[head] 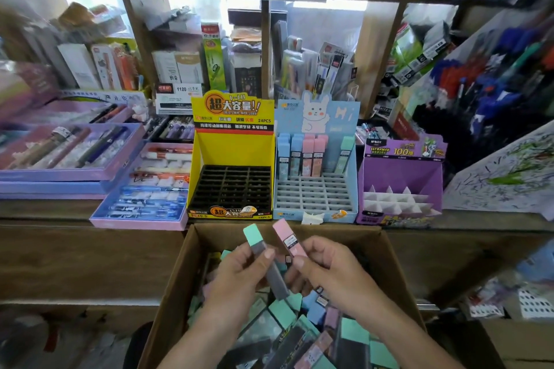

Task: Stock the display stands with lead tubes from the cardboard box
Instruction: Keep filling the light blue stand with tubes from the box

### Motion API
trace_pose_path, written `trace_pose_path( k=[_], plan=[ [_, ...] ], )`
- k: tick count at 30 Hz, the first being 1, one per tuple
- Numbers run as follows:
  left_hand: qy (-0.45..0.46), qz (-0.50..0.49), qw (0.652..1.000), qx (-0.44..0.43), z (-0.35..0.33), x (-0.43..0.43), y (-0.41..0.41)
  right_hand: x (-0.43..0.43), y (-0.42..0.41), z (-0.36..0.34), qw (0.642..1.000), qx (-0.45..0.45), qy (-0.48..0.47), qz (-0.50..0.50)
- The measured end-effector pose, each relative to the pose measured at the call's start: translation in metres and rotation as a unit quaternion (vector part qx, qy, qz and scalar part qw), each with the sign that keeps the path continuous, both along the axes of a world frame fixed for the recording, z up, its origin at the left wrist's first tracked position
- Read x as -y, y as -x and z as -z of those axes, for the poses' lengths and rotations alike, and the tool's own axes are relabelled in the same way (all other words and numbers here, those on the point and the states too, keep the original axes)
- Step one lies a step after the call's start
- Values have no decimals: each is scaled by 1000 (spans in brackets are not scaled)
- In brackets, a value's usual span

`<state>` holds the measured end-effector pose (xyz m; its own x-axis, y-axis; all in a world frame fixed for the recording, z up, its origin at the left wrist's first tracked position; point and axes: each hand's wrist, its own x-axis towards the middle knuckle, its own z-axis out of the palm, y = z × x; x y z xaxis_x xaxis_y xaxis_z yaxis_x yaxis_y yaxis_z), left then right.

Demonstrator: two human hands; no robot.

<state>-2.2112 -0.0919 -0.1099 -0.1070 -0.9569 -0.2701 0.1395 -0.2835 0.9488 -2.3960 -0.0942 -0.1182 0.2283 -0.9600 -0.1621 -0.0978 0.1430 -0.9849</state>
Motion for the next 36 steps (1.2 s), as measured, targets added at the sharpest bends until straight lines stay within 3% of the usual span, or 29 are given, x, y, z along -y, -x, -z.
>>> trace_pose_path(
  k=[4, 13, 20, 36],
  plan=[
    [8, -22, 1000, -4, 0, 2, -4, 7, 8, -10, 998, 15, 13, 67],
    [44, -69, 997, -6, 16, 10, -15, 40, 20, -40, 982, -53, 100, 152],
    [6, -74, 996, -44, 26, 16, -17, 81, 20, -59, 943, -167, 204, 202],
    [-20, -89, 992, -90, 20, 18, -19, 130, 17, -64, 914, -282, 200, 211]
  ],
)
